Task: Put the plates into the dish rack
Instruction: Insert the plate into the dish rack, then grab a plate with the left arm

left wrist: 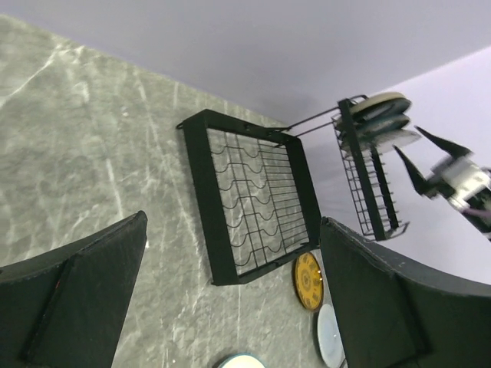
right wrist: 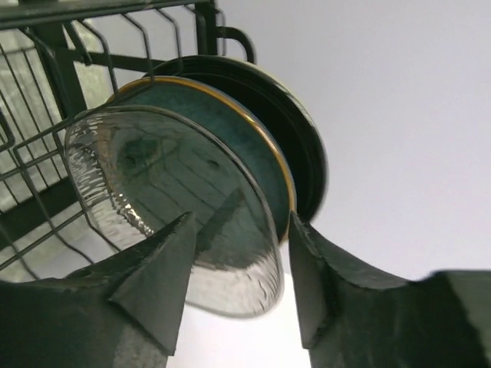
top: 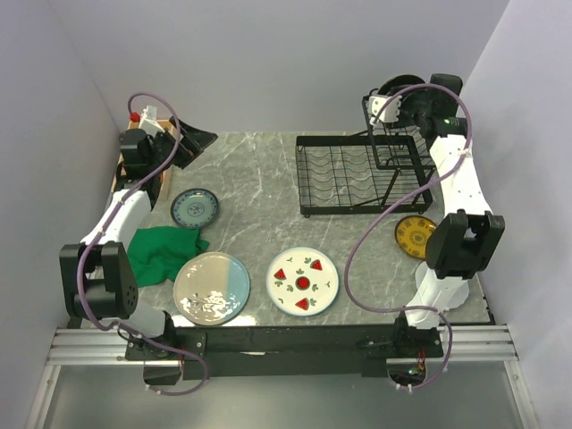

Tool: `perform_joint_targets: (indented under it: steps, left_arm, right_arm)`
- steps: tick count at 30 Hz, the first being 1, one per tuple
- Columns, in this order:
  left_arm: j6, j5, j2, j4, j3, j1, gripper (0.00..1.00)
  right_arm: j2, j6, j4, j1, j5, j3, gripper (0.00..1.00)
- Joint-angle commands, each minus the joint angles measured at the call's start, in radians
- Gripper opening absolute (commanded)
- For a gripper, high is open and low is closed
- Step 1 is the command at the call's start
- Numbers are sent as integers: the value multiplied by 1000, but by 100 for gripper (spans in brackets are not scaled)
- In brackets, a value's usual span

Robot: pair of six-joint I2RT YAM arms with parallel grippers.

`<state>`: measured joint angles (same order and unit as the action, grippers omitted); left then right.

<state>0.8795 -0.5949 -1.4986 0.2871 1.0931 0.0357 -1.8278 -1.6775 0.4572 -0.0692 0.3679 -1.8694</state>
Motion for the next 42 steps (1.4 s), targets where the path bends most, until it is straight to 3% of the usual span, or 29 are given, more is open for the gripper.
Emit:
perform_joint_targets:
  steps: [1,7,10,11,13,14,16,23,26,30,33,42]
  left_arm:
    - [-13,7,6,-106,50,10,99]
    - [-131,239,70,-388,67,9,99]
    - [-158,294,101,-480,59,9,100]
    - [-160,331,109,-497,53,9,100]
    - [-157,394,127,-564,48,9,99]
    - [-149,497,133,-607,56,7,99]
    - [-136,565,149,-660,47,9,99]
    - [-106,575,135,-592,-32,13,99]
    - [-143,564,100,-572,-38,21,99]
    - [-265,587,44,-602,-50,41,100]
    - [-332,561,51,-530,-126,78,98]
    - [-392,417,-116,-457,-142,151,86]
  right_arm:
    - [143,136,-72,-4,23,12,68]
    - [239,341,-65,35,14,45,80]
    - [271,513,-10,65,23,42,87]
    - [278,648,10,95,40,30,90]
    - [286,786,104,124,161,15,99]
    - [289,880,139,140,217,12,100]
    - [295,994,199,195,349,33,100]
    - [320,1078,250,452,499,254,100]
    - [295,1127,236,496,543,277,100]
    - [246,1136,241,519,609,268,100]
    - [240,1157,206,523,606,294,100]
    - [233,1116,219,523,580,354,99]
